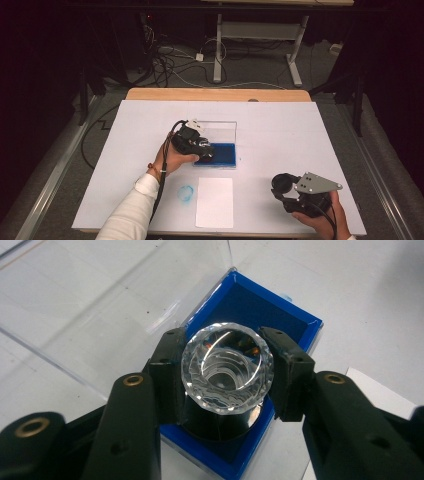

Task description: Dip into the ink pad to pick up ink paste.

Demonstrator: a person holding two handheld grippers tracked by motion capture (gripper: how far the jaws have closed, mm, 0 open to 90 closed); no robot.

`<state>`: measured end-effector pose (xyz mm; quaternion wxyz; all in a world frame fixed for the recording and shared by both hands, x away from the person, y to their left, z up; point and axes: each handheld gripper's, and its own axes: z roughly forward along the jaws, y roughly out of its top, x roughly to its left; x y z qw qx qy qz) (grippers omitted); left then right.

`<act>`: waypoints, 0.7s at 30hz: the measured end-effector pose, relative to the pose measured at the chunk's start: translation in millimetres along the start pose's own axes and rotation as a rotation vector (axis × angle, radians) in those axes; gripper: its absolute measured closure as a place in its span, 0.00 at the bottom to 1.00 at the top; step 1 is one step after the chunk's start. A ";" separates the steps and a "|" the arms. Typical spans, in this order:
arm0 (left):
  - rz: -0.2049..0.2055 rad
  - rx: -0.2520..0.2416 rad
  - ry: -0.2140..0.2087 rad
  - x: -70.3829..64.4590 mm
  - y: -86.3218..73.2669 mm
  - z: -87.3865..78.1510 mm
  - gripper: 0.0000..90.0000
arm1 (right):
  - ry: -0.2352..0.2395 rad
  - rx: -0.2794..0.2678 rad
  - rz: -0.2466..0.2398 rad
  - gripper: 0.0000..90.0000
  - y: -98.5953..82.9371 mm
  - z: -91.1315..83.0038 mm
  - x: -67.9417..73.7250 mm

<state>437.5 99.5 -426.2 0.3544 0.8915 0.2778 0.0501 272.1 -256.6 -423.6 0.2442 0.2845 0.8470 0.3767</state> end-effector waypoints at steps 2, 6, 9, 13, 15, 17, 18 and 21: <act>-0.002 -0.001 -0.002 0.0 -0.1 1.1 0.61 | 0.001 0.003 0.000 0.43 0.0 0.3 0.1; -0.012 -0.014 -0.002 0.3 -0.4 3.3 0.61 | -0.001 0.001 0.003 0.43 0.0 0.0 -0.1; -0.042 -0.040 -0.018 3.8 -1.8 4.2 0.61 | -0.002 0.002 0.002 0.43 0.3 -0.4 0.7; -0.046 -0.050 -0.021 4.8 -2.3 5.2 0.61 | -0.002 0.005 0.000 0.43 0.5 -0.3 1.3; -0.019 -0.038 -0.001 0.8 -1.7 5.3 0.61 | -0.003 0.001 -0.001 0.43 0.7 -0.9 1.3; 0.009 -0.028 0.024 -4.0 -2.2 4.9 0.61 | -0.005 -0.001 0.000 0.43 0.6 -1.0 1.0; 0.015 -0.028 0.031 -5.2 -3.4 4.2 0.61 | -0.005 -0.001 -0.002 0.43 0.5 -0.9 0.5; 0.007 -0.058 0.023 -4.2 -9.0 3.3 0.61 | -0.005 0.002 0.001 0.43 0.2 -0.7 0.9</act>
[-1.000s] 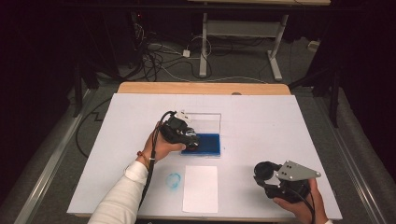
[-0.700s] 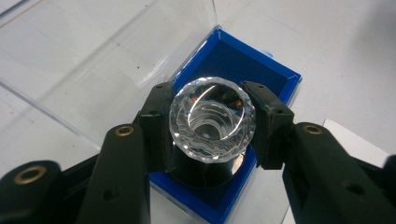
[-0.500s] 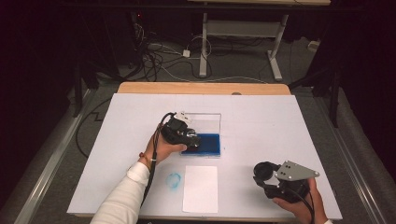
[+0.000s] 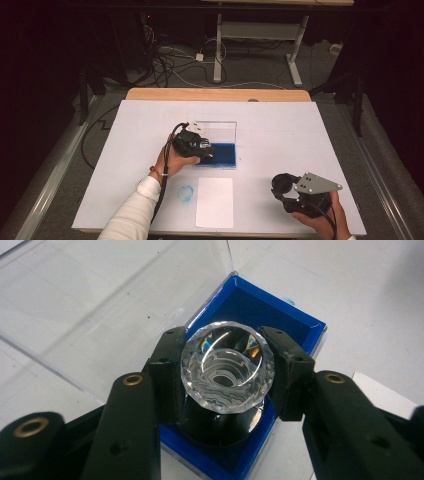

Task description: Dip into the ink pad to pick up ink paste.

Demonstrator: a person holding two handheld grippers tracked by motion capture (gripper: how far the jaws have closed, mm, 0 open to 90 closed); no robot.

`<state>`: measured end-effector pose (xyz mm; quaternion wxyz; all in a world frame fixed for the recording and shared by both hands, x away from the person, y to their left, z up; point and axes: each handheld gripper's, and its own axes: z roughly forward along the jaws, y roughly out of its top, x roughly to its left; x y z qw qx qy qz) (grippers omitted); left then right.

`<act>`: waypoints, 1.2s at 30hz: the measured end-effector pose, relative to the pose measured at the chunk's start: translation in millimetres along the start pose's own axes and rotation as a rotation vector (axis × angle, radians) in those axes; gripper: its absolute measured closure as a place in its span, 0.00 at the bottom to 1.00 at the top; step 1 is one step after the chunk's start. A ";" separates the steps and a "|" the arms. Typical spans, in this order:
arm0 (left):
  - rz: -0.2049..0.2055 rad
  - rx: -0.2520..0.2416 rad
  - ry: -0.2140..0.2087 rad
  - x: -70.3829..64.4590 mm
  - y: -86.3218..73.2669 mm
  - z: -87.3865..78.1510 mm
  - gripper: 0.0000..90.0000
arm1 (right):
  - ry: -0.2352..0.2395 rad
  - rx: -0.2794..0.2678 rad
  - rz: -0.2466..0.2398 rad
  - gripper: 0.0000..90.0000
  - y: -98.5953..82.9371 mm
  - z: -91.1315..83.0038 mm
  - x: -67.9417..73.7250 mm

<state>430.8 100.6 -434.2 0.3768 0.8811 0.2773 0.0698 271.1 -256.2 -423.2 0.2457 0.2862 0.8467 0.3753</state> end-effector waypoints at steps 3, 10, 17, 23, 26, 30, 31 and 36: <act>0.007 -0.003 0.012 -1.3 1.1 1.7 0.61 | -0.001 0.002 0.000 0.43 0.3 0.2 0.4; -0.002 -0.007 0.013 -1.6 0.9 2.6 0.61 | -0.001 0.001 0.003 0.43 0.8 0.7 1.1; 0.017 0.027 0.021 -2.7 4.3 1.6 0.61 | 0.002 0.002 0.002 0.43 1.0 1.2 0.7; 0.014 0.028 0.012 -1.5 4.0 1.2 0.61 | 0.004 0.007 0.001 0.43 0.5 2.4 0.8; 0.015 0.026 0.013 -1.9 3.9 1.5 0.61 | 0.004 0.006 0.000 0.43 0.5 2.0 0.9; 0.018 0.030 0.018 -2.9 4.2 1.6 0.61 | 0.001 0.007 -0.001 0.43 0.8 1.6 0.9; 0.019 0.030 0.018 -2.7 3.9 1.4 0.61 | 0.003 0.005 0.001 0.43 1.2 1.6 0.9; 0.021 0.025 0.016 -1.9 3.8 2.0 0.61 | 0.000 0.000 0.002 0.43 3.4 2.4 0.0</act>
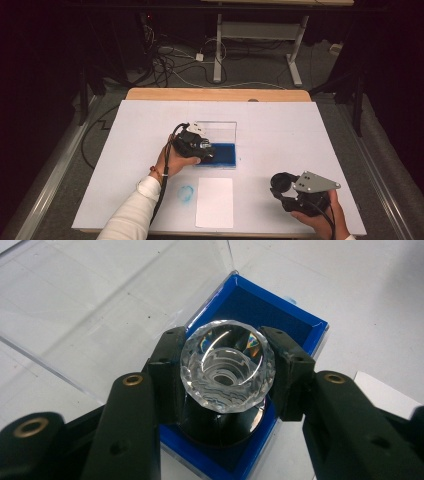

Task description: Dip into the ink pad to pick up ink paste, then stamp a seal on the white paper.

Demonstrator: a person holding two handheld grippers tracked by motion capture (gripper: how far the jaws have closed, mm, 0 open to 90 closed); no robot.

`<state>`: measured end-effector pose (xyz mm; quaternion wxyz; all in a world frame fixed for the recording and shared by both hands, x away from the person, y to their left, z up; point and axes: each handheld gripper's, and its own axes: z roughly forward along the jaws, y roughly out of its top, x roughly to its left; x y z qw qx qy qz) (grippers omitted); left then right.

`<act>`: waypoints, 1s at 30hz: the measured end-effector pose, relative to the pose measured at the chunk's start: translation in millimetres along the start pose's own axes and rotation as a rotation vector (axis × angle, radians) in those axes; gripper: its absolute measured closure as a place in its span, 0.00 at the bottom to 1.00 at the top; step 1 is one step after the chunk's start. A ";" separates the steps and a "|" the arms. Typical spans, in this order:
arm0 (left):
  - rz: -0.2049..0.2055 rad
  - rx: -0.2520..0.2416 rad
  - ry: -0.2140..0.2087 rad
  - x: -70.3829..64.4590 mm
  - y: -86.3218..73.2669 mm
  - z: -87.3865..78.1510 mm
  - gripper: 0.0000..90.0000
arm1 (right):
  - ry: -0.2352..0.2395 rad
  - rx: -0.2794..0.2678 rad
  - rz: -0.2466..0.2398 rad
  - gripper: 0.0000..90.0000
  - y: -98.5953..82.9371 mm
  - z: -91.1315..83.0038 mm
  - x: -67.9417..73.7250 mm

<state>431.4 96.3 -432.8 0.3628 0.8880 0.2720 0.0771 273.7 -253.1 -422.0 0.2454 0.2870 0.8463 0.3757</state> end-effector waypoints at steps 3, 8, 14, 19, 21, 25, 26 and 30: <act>-0.001 -0.003 -0.002 0.4 -0.4 0.1 0.61 | 0.003 0.002 0.001 0.43 0.6 1.8 -1.1; 0.003 0.004 0.003 -0.5 0.0 -0.5 0.61 | 0.006 -0.003 0.004 0.43 1.2 2.8 -2.9; 0.000 0.013 0.010 -1.5 1.1 -2.5 0.61 | 0.009 -0.002 0.006 0.43 -0.2 1.6 -1.9; -0.012 -0.016 0.008 0.1 0.0 -9.5 0.61 | 0.006 -0.004 0.011 0.43 -1.2 0.5 -3.5; -0.008 -0.029 0.007 -0.9 0.4 -13.4 0.61 | 0.005 -0.008 0.014 0.43 0.1 0.2 -3.4; 0.006 -0.040 0.009 -2.9 0.3 -19.3 0.61 | 0.009 -0.001 0.014 0.43 -1.1 1.6 -2.1; 0.010 -0.045 0.015 -3.4 0.1 -21.2 0.61 | 0.008 0.001 0.013 0.43 -1.4 1.7 -2.6; 0.002 -0.074 0.012 -4.1 -1.8 -29.5 0.61 | 0.006 -0.007 0.014 0.43 0.0 1.1 -3.4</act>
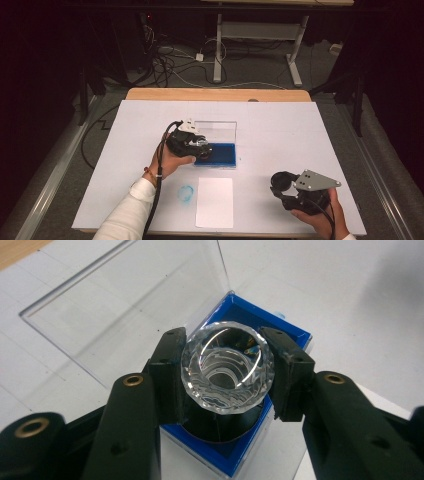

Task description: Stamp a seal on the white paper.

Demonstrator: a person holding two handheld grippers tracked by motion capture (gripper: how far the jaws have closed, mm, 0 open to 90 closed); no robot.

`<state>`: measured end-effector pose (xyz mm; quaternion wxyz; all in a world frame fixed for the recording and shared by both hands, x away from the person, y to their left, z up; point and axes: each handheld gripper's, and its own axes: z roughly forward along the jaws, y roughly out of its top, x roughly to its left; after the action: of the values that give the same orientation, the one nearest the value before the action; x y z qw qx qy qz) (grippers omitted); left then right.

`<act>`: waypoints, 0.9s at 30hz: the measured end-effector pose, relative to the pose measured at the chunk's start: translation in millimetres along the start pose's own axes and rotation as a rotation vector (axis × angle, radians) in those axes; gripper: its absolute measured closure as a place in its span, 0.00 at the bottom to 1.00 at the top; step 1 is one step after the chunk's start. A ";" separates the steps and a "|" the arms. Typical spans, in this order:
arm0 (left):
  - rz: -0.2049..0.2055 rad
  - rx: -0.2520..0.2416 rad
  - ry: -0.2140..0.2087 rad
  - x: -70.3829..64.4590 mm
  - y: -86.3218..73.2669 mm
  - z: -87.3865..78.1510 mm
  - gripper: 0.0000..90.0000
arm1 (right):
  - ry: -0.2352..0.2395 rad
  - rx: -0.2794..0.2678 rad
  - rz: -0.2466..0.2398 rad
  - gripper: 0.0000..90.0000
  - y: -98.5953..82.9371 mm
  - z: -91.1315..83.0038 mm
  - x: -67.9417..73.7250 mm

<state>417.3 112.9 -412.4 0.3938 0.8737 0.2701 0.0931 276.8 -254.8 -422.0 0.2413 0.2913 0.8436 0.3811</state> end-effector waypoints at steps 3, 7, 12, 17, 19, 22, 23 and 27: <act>0.003 -0.028 -0.007 -2.1 -1.3 -6.7 0.61 | -0.001 -0.001 -0.001 0.43 0.4 -0.1 0.8; 0.013 -0.045 -0.016 -5.4 -3.4 -12.2 0.61 | -0.001 0.010 -0.006 0.43 -3.2 0.5 1.0; 0.018 -0.069 -0.028 -8.0 -4.1 -20.4 0.61 | 0.001 -0.003 -0.004 0.43 -2.3 -3.1 2.4; 0.033 -0.080 -0.046 -12.7 -3.1 -25.2 0.61 | -0.001 -0.008 -0.012 0.43 -0.9 -4.8 3.1; 0.038 -0.083 -0.049 -15.3 -2.3 -27.1 0.61 | -0.001 -0.008 -0.011 0.43 -1.2 -5.1 3.5; 0.054 -0.090 -0.060 -19.6 -0.1 -30.7 0.61 | 0.001 -0.005 -0.014 0.43 -1.7 -5.1 3.6; 0.063 -0.088 -0.065 -21.5 1.0 -32.1 0.61 | 0.002 -0.005 -0.015 0.43 -1.8 -5.2 3.7; 0.088 -0.104 -0.073 -30.6 4.1 -38.0 0.61 | 0.005 -0.007 -0.012 0.43 -1.8 -5.5 4.2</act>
<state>379.1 118.2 -382.3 0.4439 0.8658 0.2117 0.0921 269.8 -255.7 -421.0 0.2427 0.2843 0.8447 0.3832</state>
